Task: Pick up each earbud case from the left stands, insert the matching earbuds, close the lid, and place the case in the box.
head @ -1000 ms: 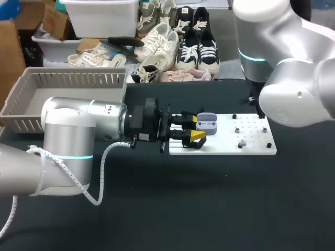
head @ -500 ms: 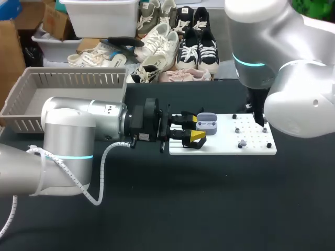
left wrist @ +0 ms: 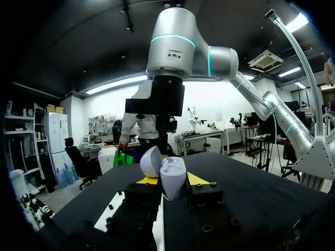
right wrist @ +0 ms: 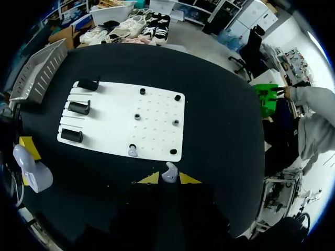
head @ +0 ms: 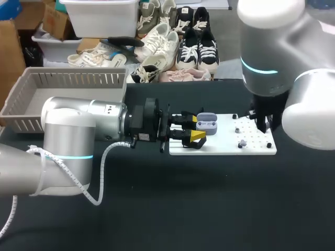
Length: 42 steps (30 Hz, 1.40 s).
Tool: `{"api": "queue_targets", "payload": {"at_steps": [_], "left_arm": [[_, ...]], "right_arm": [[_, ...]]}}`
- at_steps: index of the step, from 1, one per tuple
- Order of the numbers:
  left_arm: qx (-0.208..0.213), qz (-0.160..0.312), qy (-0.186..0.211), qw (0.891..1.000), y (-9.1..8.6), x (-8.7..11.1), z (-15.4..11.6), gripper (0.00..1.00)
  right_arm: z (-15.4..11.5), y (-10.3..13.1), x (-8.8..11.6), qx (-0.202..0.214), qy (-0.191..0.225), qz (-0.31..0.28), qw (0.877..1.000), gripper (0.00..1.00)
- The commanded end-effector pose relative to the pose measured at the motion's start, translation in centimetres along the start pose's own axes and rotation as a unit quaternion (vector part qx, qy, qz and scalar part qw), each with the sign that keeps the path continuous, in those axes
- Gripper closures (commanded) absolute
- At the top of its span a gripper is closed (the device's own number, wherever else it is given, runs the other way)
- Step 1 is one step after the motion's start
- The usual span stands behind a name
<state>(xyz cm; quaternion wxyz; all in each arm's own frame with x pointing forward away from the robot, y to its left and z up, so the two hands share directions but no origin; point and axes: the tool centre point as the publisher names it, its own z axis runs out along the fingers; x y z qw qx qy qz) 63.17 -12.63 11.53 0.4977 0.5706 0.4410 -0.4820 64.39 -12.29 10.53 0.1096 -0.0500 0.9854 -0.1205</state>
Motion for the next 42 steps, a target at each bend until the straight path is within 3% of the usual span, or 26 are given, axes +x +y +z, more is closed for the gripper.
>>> {"api": "queue_targets", "payload": {"at_steps": [1,17,27,37,42], "left_arm": [[0.000,0.001,-0.001,1.000,0.1,0.1,0.0,1.00],[0.000,0.001,-0.001,1.000,0.1,0.1,0.0,1.00],[0.000,0.001,-0.001,1.000,0.1,0.1,0.0,1.00],[0.000,0.001,-0.001,1.000,0.1,0.1,0.0,1.00],[0.000,0.001,-0.001,1.000,0.1,0.1,0.0,1.00]], "right_arm": [[0.0,0.0,0.4,0.001,-0.009,0.002,1.000,1.00],[0.0,0.0,0.4,0.001,-0.009,0.002,1.000,1.00],[-3.4,-0.1,0.4,0.058,-0.030,0.102,0.993,1.00],[-6.8,0.5,1.1,0.039,-0.003,0.190,0.981,1.00],[-6.8,0.8,1.8,0.039,0.016,0.204,0.978,1.00]]}}
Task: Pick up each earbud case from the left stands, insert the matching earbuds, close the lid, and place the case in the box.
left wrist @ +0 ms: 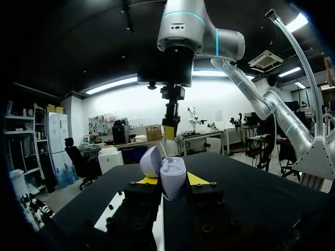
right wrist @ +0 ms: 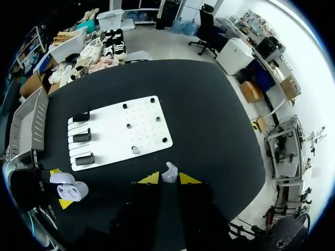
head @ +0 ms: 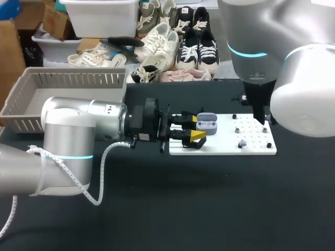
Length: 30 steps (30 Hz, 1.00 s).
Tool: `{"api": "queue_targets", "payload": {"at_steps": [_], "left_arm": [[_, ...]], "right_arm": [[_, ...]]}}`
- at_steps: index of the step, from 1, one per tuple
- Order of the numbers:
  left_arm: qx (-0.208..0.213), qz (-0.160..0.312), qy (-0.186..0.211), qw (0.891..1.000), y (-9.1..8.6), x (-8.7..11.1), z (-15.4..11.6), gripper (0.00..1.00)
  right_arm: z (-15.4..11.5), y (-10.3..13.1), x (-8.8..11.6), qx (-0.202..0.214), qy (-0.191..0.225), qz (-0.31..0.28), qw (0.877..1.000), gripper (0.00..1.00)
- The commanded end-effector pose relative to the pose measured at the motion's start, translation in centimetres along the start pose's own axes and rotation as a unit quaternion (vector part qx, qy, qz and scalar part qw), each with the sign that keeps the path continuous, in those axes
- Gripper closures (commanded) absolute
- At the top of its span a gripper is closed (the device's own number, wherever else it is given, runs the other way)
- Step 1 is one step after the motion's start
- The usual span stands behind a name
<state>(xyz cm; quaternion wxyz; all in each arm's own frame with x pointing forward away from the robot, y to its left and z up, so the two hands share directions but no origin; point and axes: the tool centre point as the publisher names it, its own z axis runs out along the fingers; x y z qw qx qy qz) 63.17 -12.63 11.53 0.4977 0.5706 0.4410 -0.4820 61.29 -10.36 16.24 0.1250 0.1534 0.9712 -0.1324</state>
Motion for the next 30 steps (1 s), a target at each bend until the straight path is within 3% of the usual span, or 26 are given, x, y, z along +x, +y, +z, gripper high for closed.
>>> {"api": "queue_targets", "payload": {"at_steps": [1,16,21,26,30], "left_arm": [[0.000,0.001,-0.001,1.000,0.1,0.1,0.0,1.00],[0.000,0.001,-0.001,1.000,0.1,0.1,0.0,1.00],[0.000,0.001,-0.001,1.000,0.1,0.1,0.0,1.00],[0.000,0.001,-0.001,1.000,0.1,0.1,0.0,1.00],[0.000,0.001,-0.001,1.000,0.1,0.1,0.0,1.00]], "right_arm": [[-0.1,0.0,0.2,0.004,0.007,0.004,1.000,1.00],[-0.1,0.0,0.2,0.004,0.007,0.004,1.000,1.00],[-1.0,1.1,0.2,-0.009,0.030,0.058,0.998,1.00],[-2.7,2.6,1.0,-0.052,0.071,0.095,0.992,1.00],[-3.7,3.3,1.4,-0.044,0.058,0.093,0.993,1.00]]}}
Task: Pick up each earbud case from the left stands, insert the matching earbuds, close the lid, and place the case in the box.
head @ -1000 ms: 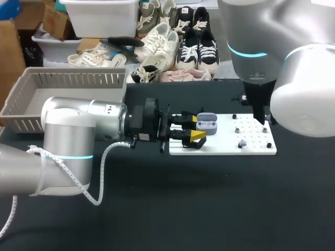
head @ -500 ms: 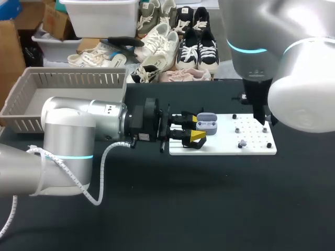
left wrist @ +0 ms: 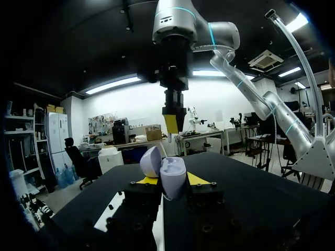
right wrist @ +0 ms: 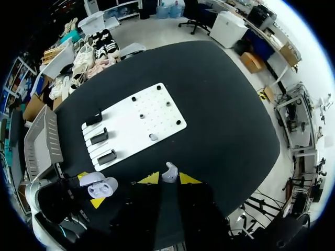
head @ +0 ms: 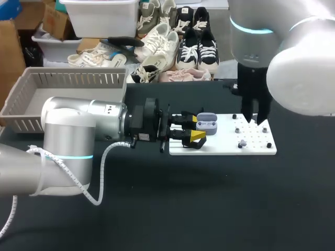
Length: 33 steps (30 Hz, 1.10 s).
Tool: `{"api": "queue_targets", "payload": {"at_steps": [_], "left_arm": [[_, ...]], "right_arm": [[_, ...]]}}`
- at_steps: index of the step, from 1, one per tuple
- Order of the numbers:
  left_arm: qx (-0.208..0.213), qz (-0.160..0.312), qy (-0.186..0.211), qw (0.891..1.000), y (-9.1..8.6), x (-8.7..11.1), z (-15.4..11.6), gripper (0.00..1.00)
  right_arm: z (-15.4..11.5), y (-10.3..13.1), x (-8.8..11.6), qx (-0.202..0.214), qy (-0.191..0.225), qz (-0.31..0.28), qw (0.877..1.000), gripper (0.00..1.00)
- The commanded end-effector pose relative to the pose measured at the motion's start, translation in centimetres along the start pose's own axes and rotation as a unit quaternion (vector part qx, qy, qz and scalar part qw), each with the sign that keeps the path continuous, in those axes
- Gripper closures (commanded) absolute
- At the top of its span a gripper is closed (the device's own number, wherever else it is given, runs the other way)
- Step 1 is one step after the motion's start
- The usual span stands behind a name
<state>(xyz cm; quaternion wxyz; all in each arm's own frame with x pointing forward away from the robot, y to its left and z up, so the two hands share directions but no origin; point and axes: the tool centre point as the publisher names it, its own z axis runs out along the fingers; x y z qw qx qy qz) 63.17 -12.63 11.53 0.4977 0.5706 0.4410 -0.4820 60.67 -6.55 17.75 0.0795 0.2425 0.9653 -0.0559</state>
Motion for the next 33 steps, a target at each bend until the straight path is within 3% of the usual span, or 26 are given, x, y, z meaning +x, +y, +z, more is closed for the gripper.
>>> {"api": "queue_targets", "payload": {"at_steps": [1,16,33], "left_arm": [[0.000,0.001,-0.001,1.000,0.1,0.1,0.0,1.00],[0.000,0.001,-0.001,1.000,0.1,0.1,0.0,1.00],[0.000,0.001,-0.001,1.000,0.1,0.1,0.0,1.00]], "right_arm": [[-1.1,0.5,0.7,0.007,-0.008,0.000,1.000,1.00],[-2.7,3.9,3.4,-0.011,-0.001,-0.060,0.998,1.00],[-2.8,4.0,3.5,-0.007,-0.006,-0.064,0.998,1.00]]}}
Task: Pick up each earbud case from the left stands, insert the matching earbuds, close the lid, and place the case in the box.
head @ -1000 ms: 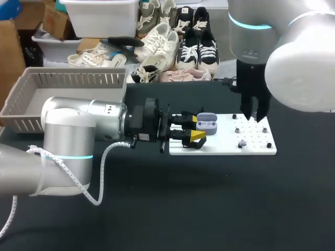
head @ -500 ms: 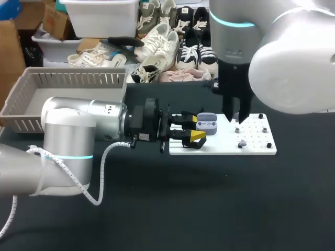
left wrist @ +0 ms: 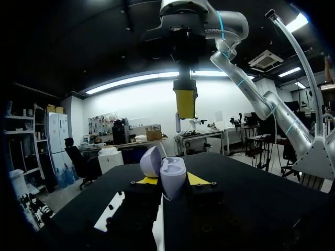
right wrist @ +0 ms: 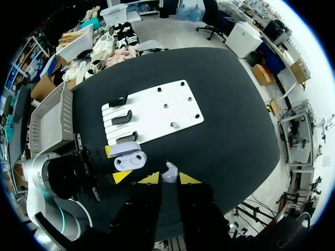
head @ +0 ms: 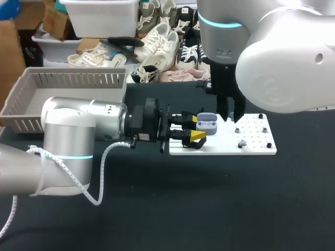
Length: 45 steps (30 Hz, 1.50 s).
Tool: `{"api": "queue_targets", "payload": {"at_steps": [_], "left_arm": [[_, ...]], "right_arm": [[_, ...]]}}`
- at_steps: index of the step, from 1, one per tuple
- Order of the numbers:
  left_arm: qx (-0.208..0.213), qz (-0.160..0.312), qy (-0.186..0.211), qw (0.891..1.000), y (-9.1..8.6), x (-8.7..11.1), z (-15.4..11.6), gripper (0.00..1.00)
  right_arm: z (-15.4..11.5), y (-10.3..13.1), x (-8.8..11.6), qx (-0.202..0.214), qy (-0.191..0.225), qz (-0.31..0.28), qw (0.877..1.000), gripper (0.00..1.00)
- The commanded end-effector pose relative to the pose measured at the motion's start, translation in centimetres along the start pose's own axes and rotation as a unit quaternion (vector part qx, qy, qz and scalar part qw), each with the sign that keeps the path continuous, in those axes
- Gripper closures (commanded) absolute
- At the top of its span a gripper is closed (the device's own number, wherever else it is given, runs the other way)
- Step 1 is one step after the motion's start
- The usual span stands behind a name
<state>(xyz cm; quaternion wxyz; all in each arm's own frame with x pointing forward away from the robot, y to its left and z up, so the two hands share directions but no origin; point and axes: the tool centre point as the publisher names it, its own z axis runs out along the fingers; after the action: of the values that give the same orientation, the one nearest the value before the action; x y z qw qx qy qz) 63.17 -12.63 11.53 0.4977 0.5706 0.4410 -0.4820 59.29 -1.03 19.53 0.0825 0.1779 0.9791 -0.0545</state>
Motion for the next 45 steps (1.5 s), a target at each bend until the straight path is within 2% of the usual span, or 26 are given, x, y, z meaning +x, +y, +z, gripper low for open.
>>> {"api": "queue_targets", "payload": {"at_steps": [1,4,9,20,32,35,45], "left_arm": [[0.000,0.001,-0.001,1.000,0.1,0.1,0.0,1.00],[0.000,0.001,-0.001,1.000,0.1,0.1,0.0,1.00],[0.000,0.001,-0.001,1.000,0.1,0.1,0.0,1.00],[0.000,0.001,-0.001,1.000,0.1,0.1,0.0,1.00],[0.000,0.001,-0.001,1.000,0.1,0.1,0.0,1.00],[0.000,0.001,-0.001,1.000,0.1,0.1,0.0,1.00],[0.000,0.001,-0.001,1.000,0.1,0.1,0.0,1.00]], "right_arm": [[-0.1,0.0,0.1,0.001,-0.001,0.001,1.000,1.00],[-0.1,0.0,0.1,0.001,-0.001,0.001,1.000,1.00],[-0.5,1.0,1.7,0.009,-0.003,-0.005,1.000,1.00],[-2.0,3.1,3.2,0.003,0.000,-0.017,1.000,1.00],[-1.8,4.9,2.7,0.031,0.001,0.010,0.999,1.00],[-1.3,4.9,2.3,0.045,0.004,0.026,0.999,1.00],[-0.3,4.9,1.6,0.059,0.018,0.050,0.997,1.00]]}}
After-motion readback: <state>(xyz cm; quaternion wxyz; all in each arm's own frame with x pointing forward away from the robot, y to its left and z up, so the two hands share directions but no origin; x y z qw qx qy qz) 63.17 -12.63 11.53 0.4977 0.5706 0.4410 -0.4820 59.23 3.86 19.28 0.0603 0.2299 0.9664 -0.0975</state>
